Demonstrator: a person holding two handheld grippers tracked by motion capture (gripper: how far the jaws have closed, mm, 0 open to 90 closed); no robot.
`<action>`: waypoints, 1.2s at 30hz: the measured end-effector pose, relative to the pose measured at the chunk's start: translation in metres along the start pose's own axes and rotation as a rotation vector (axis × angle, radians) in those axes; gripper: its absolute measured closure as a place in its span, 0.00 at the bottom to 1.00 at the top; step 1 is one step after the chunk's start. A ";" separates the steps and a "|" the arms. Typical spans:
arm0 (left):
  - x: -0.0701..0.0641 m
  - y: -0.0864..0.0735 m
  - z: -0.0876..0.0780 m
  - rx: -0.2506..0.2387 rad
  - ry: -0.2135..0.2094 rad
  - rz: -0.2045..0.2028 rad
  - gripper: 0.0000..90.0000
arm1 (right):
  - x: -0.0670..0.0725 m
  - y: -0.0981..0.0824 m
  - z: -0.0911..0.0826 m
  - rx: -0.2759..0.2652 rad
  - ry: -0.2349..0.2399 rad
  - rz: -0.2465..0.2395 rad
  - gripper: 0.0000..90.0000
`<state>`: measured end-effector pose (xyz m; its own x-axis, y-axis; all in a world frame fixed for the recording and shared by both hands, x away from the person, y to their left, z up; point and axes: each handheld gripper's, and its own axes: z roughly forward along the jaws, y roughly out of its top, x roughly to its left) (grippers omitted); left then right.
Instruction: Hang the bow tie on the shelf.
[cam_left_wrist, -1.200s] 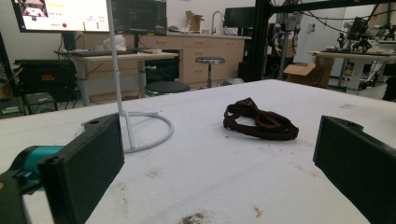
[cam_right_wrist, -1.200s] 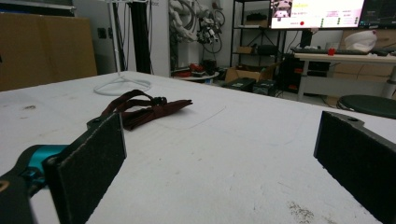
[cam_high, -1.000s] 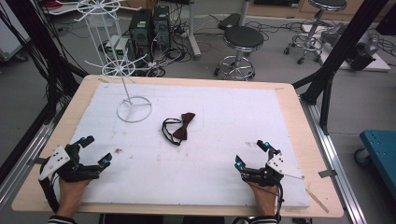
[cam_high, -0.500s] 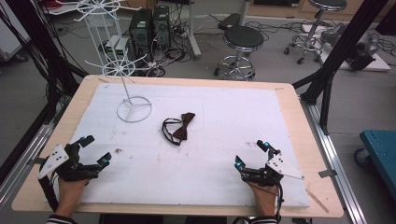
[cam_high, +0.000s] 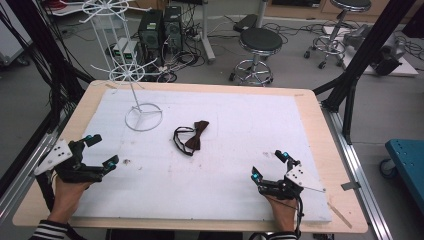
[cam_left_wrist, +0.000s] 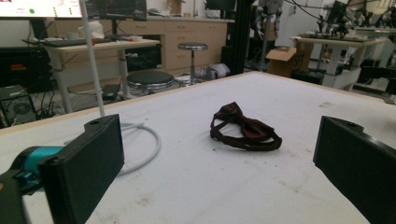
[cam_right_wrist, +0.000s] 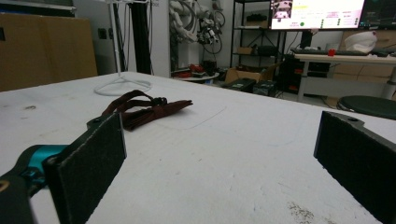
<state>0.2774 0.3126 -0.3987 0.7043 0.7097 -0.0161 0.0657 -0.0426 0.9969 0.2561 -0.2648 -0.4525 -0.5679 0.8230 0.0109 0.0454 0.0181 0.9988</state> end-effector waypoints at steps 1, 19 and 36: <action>0.000 0.004 0.002 0.010 -0.009 0.000 0.02 | 0.000 0.000 0.000 -0.001 0.000 0.000 0.02; -0.008 0.060 0.048 0.160 -0.169 0.062 0.02 | 0.000 0.000 0.000 -0.005 0.001 -0.003 0.02; -0.016 0.091 0.114 0.335 -0.296 0.108 0.02 | 0.000 0.000 0.000 -0.004 0.002 0.001 0.02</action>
<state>0.3526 0.2171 -0.3166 0.8882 0.4592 0.0170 0.1712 -0.3650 0.9151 0.2563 -0.2650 -0.4527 -0.5693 0.8220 0.0124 0.0430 0.0147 0.9990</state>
